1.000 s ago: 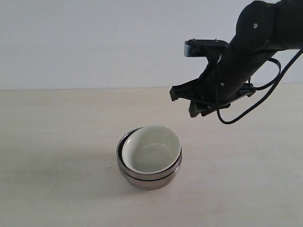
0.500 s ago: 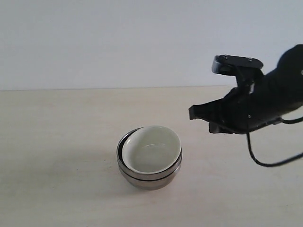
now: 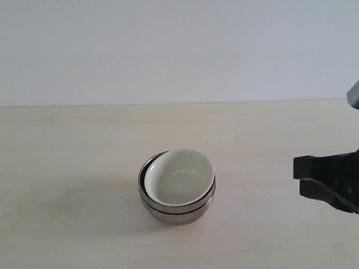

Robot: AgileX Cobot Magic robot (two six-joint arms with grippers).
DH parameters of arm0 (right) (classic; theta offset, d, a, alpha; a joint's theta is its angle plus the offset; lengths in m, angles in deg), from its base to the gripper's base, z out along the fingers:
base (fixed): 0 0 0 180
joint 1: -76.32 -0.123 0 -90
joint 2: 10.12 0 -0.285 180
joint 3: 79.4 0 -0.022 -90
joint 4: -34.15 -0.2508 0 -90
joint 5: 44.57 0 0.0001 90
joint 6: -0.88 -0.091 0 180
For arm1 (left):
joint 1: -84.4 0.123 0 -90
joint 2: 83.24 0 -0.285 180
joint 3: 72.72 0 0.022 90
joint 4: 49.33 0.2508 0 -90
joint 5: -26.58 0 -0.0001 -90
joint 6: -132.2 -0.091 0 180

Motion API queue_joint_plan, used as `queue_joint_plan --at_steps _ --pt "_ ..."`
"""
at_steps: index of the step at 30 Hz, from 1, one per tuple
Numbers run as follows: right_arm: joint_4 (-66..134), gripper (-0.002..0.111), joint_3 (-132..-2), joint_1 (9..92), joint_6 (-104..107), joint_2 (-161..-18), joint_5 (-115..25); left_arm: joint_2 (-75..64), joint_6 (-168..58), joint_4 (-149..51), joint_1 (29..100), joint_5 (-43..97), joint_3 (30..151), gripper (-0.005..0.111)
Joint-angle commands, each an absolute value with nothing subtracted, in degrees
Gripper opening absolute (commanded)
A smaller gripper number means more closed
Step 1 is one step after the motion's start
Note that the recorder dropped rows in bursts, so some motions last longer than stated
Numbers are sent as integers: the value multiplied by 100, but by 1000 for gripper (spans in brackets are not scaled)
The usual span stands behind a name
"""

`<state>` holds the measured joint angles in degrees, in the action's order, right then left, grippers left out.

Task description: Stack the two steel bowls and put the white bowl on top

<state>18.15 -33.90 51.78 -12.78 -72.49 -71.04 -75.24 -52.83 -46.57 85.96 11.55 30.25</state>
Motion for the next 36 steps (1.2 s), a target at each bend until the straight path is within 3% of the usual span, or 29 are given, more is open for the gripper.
queue_joint_plan --at_steps 1,19,27,36 --pt "1817 1 -3356 5176 -1278 -6679 -7343 -7545 -5226 -4697 8613 1203 3006 4" --pt "1856 1 -3273 5176 -1208 -6089 -7016 -7545 -5226 -4697 8613 1203 3006 4" --pt "1795 1 -1876 5309 -1208 -4526 -5514 -7545 -5226 -4697 8613 1192 3006 4" --pt "1807 1 -800 5309 -1208 -2673 -4905 -7545 -5226 -4697 8613 1203 3006 4"
